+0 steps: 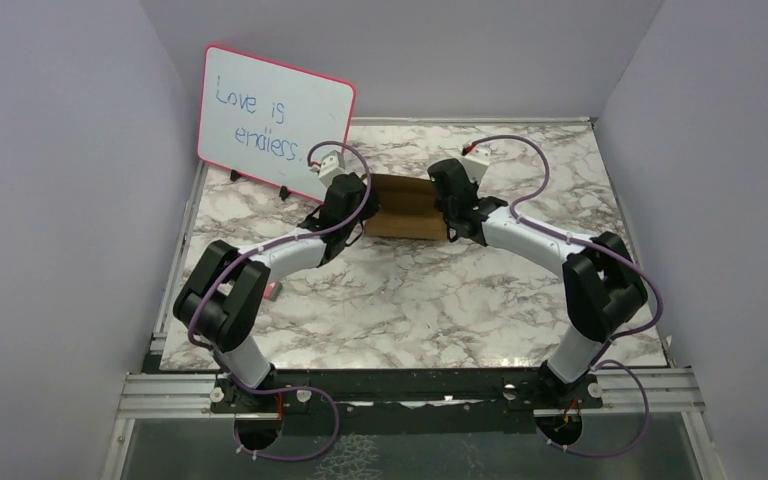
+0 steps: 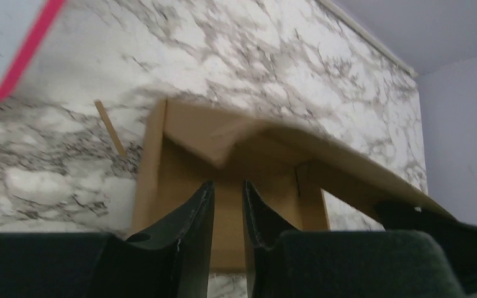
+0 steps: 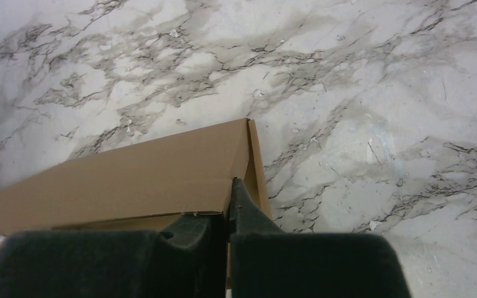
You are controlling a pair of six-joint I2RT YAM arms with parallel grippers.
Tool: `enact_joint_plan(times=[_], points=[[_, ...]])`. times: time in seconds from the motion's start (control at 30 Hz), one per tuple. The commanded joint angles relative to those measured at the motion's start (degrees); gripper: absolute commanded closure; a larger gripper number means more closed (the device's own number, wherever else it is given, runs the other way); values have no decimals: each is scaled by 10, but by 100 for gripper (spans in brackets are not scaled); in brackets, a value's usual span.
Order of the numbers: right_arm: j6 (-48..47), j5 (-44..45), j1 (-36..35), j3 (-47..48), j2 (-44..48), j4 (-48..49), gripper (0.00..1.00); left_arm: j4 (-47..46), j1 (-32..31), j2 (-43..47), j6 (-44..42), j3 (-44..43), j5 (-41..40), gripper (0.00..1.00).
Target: Fold the paper box
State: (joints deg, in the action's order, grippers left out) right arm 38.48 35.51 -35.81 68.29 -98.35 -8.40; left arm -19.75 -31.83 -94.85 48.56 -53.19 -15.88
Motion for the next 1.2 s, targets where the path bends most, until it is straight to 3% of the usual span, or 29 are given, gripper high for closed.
enact_joint_plan(times=[0.0,0.33,0.63,0.8,0.93,1.07,1.17], points=[[8,-92,-23,-42,-17,3,94,-12,-24,4,-7,22,105,76],[-1,-91,-23,-105,10,30,92,-12,-24,41,-52,80,119,71],[-22,-107,-22,-144,42,49,85,63,-22,164,-120,120,104,46],[-52,-129,-23,-161,79,61,73,122,7,235,-145,119,114,35],[-86,-125,-18,-167,107,59,50,133,68,259,-155,117,156,30],[-169,-174,7,-141,131,57,36,138,141,220,-170,81,241,26],[-256,-241,27,-109,136,54,32,151,171,166,-213,25,284,24]])
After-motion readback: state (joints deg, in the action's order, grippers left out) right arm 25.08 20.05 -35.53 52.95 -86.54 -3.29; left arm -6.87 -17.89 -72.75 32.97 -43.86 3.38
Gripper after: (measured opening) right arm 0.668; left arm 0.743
